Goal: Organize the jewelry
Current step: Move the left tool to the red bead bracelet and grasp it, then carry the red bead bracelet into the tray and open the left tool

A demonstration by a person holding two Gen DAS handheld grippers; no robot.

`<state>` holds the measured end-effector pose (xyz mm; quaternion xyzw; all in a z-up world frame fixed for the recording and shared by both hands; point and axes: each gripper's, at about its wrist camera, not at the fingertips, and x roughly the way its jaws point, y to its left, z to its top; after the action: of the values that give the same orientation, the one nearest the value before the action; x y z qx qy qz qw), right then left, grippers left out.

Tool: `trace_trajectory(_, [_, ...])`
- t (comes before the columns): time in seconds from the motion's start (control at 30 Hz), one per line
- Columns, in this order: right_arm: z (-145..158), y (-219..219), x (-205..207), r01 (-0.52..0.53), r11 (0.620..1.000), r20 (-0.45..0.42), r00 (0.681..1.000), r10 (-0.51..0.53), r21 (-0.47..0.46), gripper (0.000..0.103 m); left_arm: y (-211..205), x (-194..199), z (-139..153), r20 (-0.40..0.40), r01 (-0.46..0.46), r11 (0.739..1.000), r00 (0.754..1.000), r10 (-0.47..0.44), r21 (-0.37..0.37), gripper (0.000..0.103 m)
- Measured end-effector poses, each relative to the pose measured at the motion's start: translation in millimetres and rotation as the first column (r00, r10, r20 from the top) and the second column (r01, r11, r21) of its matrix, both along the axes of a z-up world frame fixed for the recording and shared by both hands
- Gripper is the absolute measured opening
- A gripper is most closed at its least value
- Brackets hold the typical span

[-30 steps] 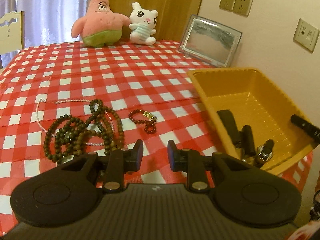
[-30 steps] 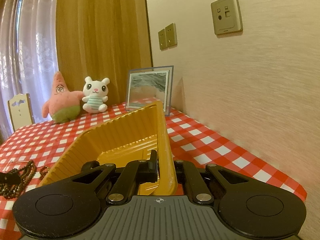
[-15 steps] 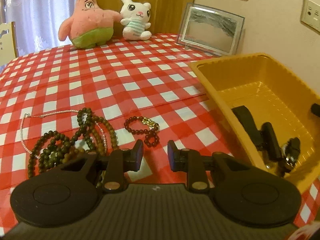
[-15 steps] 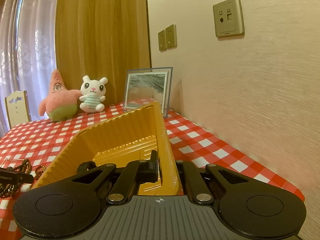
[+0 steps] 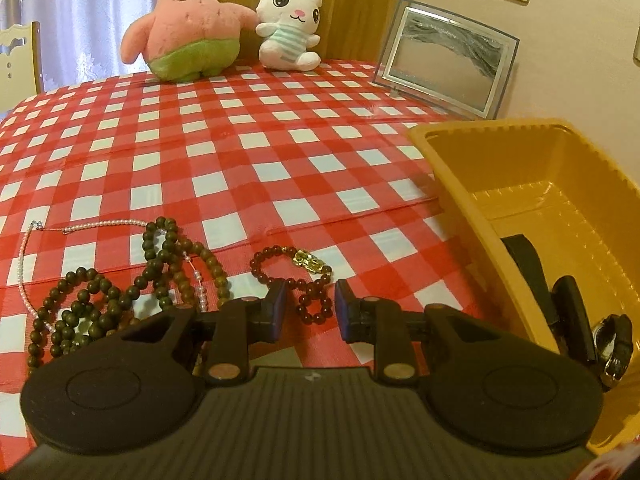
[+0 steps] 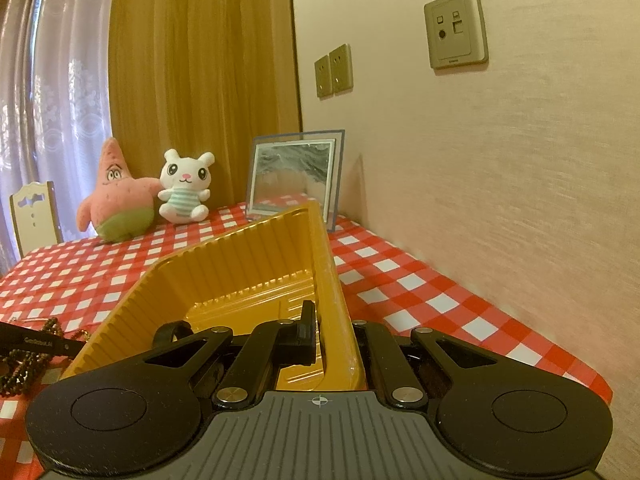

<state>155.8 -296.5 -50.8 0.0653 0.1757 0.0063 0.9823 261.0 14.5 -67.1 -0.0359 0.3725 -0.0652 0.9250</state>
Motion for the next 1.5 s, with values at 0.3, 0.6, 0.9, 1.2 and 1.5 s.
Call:
trace_trajectory(0.3, [-0.4,0.5,-0.4,-0.003,1.0,-0.002,1.0,0.003,0.002,0.005,-4.6,-9.0,3.3,0.007,0.048,0.998,0.999,-0.048,0.031,0.004])
trace_trajectory(0.6, [0.9,2.8,-3.3,-0.012,1.0,-0.005,1.0,0.012,0.006,0.005,-0.2,-43.6,35.9,0.079,0.074,0.997,0.994,-0.074,0.01,0.004])
trace_trajectory(0.9, [3.8,1.7,-5.4,-0.019,1.0,0.0,1.0,0.019,0.019,0.005,5.0,-70.0,84.1,0.143,0.117,0.989,0.984,-0.103,-0.094,0.004])
trace_trajectory(1.2, [4.9,2.5,-7.1,-0.02,1.0,-0.001,1.0,0.02,0.022,0.006,-31.8,-83.1,105.6,0.189,0.25,0.953,0.958,-0.217,-0.171,0.004])
trace_trajectory(1.5, [5.5,3.6,-7.7,-0.021,1.0,0.0,1.0,0.021,0.022,0.006,-92.4,-61.5,95.2,0.173,0.37,0.895,0.926,-0.335,-0.248,0.004])
